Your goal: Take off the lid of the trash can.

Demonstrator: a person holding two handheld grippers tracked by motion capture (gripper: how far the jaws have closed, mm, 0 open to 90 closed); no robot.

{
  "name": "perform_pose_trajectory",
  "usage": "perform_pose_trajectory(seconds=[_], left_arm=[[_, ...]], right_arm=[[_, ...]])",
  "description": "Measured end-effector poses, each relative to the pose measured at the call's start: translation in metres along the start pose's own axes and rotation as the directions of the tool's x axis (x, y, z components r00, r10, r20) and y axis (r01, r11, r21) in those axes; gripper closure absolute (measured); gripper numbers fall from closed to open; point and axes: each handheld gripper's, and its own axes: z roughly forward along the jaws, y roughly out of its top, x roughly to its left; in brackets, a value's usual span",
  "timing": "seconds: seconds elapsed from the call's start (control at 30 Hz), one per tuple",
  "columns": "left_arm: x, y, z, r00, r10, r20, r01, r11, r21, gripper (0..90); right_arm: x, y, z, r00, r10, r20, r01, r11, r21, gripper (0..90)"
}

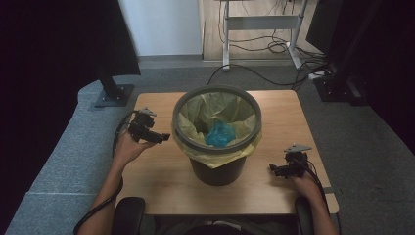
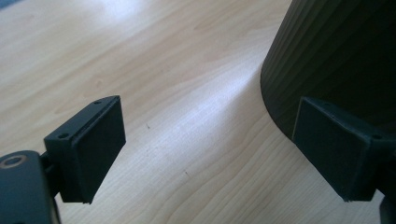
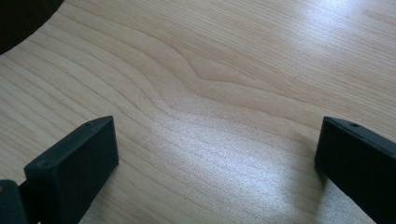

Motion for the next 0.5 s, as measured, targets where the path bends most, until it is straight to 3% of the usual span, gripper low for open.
perform_pose_trajectory(seconds=[0.5], left_arm=[[0.010,0.042,-0.038,1.0000,0.006,-0.004,-0.006,0.9983,-0.057,10.2]], right_arm=[[0.000,0.000,0.000,1.0000,0.000,0.000,0.000,1.000,0.000,0.0]])
